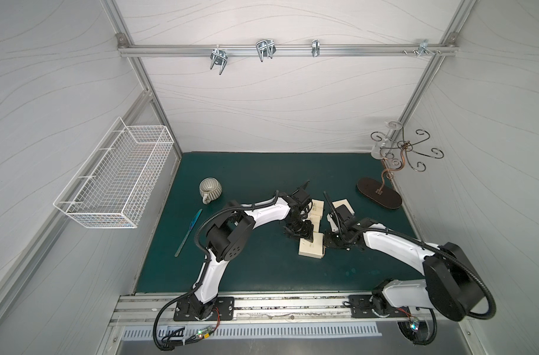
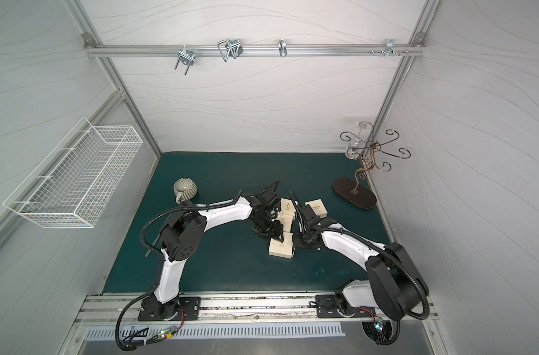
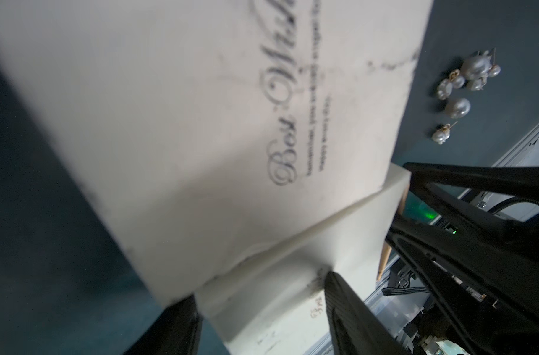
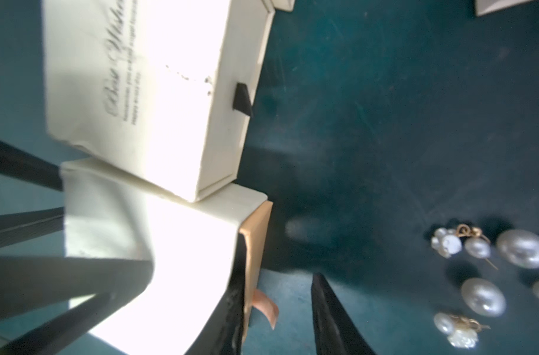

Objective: Take out the earrings from the drawer-style jewelry box
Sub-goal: Open the drawer in the jewelry box.

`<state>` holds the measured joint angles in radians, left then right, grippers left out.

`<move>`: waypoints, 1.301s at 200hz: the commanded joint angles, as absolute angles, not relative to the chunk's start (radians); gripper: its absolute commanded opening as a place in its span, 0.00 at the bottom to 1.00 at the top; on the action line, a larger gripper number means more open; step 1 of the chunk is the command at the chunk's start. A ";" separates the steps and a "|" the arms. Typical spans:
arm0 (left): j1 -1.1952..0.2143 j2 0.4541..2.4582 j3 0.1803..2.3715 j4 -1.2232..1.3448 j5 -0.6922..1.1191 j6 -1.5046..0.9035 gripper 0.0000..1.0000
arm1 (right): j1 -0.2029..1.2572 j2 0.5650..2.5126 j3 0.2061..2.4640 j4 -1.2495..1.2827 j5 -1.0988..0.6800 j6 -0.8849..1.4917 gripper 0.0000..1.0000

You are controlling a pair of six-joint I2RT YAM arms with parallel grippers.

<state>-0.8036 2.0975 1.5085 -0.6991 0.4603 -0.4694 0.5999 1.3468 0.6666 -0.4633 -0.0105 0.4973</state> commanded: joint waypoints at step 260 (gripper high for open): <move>-0.738 2.175 1.491 -0.826 0.222 -0.495 0.55 | 0.489 1.325 0.674 -0.732 0.314 0.657 0.41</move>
<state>-0.7765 2.1090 1.5299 -0.7341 0.4606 -0.4927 0.5335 1.3434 0.7029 -0.6117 0.1566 0.6182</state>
